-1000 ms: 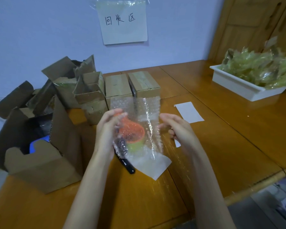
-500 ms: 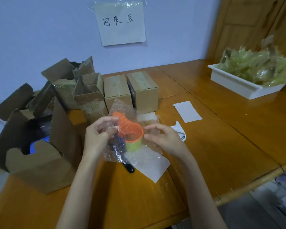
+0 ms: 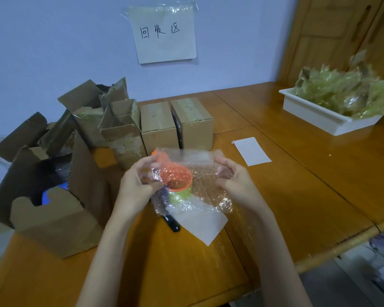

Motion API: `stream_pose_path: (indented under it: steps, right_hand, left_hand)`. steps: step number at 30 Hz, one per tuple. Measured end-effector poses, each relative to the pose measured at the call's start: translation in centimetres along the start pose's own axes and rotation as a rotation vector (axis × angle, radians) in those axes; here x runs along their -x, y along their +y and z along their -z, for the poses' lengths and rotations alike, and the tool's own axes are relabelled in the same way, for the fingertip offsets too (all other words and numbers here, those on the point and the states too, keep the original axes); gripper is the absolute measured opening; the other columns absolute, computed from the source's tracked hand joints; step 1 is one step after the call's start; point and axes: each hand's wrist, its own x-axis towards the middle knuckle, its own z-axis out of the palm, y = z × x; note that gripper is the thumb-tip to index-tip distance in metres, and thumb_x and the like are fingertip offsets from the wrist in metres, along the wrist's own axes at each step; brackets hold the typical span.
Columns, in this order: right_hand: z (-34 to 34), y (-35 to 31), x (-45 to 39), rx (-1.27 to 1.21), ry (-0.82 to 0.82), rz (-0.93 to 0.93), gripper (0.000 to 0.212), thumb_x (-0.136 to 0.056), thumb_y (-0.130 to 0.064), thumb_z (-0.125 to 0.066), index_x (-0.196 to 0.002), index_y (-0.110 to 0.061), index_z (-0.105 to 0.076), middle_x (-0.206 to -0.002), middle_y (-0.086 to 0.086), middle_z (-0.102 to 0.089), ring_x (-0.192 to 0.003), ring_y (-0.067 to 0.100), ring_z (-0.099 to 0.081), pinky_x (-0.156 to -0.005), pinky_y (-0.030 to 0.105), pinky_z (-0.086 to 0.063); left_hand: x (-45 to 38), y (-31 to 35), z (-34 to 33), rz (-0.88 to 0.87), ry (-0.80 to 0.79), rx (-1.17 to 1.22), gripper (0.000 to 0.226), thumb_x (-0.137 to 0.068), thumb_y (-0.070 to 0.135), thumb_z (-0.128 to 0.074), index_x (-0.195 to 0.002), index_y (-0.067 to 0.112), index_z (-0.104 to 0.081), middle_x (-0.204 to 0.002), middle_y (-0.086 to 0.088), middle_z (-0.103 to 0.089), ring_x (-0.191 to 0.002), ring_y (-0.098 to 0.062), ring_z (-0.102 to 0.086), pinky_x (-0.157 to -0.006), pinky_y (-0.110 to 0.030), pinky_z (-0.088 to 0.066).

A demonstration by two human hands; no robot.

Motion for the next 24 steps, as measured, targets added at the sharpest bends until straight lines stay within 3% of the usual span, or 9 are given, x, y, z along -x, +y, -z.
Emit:
stream_pose_path:
  steps: [2,5,8,11,13,16,19,21,24]
  right_hand:
    - [0.0,0.1,0.0,0.106,0.03,0.036,0.064,-0.079,0.006,-0.065,-0.134,-0.023,-0.049,-0.107,0.001,-0.048,-0.094,0.012,-0.054,-0.088,0.031,-0.053]
    - [0.3,-0.2,0.2,0.203,0.133,0.133,0.045,-0.08,-0.003,-0.069,-0.116,-0.029,-0.06,-0.097,-0.003,-0.045,-0.093,0.017,-0.055,-0.082,0.026,-0.051]
    - [0.4,-0.5,0.5,0.331,0.194,0.167,0.017,-0.081,-0.028,-0.07,-0.097,-0.033,-0.065,-0.113,-0.004,-0.044,-0.116,0.017,-0.045,-0.1,0.039,-0.043]
    - [0.2,-1.5,0.9,0.815,0.182,0.269,0.055,-0.061,-0.072,-0.047,-0.097,-0.036,-0.069,-0.144,-0.01,-0.035,-0.142,0.019,-0.013,-0.112,0.039,-0.008]
    - [-0.2,-2.6,1.1,0.864,0.106,0.308,0.059,-0.064,-0.074,-0.042,-0.096,-0.033,-0.071,-0.136,-0.016,-0.047,-0.138,0.012,-0.026,-0.111,0.036,-0.008]
    - [-1.1,-3.9,1.4,0.39,0.036,0.274,0.015,-0.084,-0.035,-0.065,-0.087,-0.023,-0.074,-0.089,-0.006,-0.072,-0.087,0.006,-0.061,-0.09,0.037,-0.047]
    - [-0.9,-4.3,1.4,-0.059,0.039,0.223,0.009,-0.083,-0.012,-0.072,-0.087,-0.02,-0.075,-0.082,-0.004,-0.075,-0.079,0.012,-0.071,-0.07,0.028,-0.055]
    - [-0.8,-4.5,1.5,-0.22,-0.016,0.151,0.01,-0.081,-0.009,-0.074,-0.089,-0.016,-0.074,-0.084,-0.001,-0.076,-0.078,0.013,-0.072,-0.069,0.026,-0.056]
    - [-1.4,-4.3,1.6,-0.353,-0.101,0.062,0.02,-0.08,-0.011,-0.075,-0.099,-0.01,-0.072,-0.094,0.006,-0.076,-0.087,0.023,-0.072,-0.076,0.033,-0.059]
  left_hand:
    - [0.1,0.3,0.1,-0.059,0.078,-0.148,0.049,-0.076,0.002,-0.077,-0.119,0.023,-0.065,-0.108,0.005,-0.059,-0.092,-0.008,-0.058,-0.078,-0.025,-0.053]
    - [0.3,1.0,0.7,-0.188,0.166,-0.251,0.017,-0.077,0.013,-0.079,-0.089,0.024,-0.071,-0.092,0.002,-0.053,-0.083,-0.003,-0.053,-0.071,-0.013,-0.045]
    - [0.3,1.4,1.1,-0.276,0.091,-0.185,0.009,-0.082,0.014,-0.073,-0.085,0.018,-0.066,-0.11,0.006,-0.057,-0.107,0.001,-0.051,-0.088,-0.017,-0.041]
    - [0.5,2.8,0.9,-0.309,-0.039,-0.036,0.008,-0.091,0.012,-0.064,-0.094,0.01,-0.057,-0.111,0.008,-0.064,-0.109,-0.004,-0.058,-0.084,-0.015,-0.045]
    - [0.7,4.0,0.4,-0.324,-0.085,0.073,0.013,-0.092,0.013,-0.063,-0.101,0.012,-0.055,-0.099,0.01,-0.066,-0.101,-0.008,-0.062,-0.078,-0.016,-0.049]
    - [0.4,4.6,-0.3,-0.317,0.026,0.166,0.047,-0.087,0.021,-0.068,-0.129,0.022,-0.048,-0.123,0.017,-0.059,-0.117,0.002,-0.053,-0.096,-0.017,-0.045]
    - [0.1,4.3,-0.2,-0.1,0.075,0.309,0.079,-0.079,0.041,-0.072,-0.145,0.031,-0.03,-0.141,0.01,-0.048,-0.127,-0.001,-0.047,-0.1,-0.018,-0.04]
    - [0.2,4.2,-0.1,0.015,-0.066,0.385,0.072,-0.078,0.045,-0.073,-0.14,0.029,-0.041,-0.129,0.01,-0.06,-0.117,-0.001,-0.056,-0.094,-0.018,-0.045]
    - [0.5,4.6,-0.7,0.071,-0.23,0.487,0.029,-0.082,0.027,-0.07,-0.109,0.02,-0.062,-0.081,0.013,-0.07,-0.082,0.0,-0.067,-0.077,-0.02,-0.052]
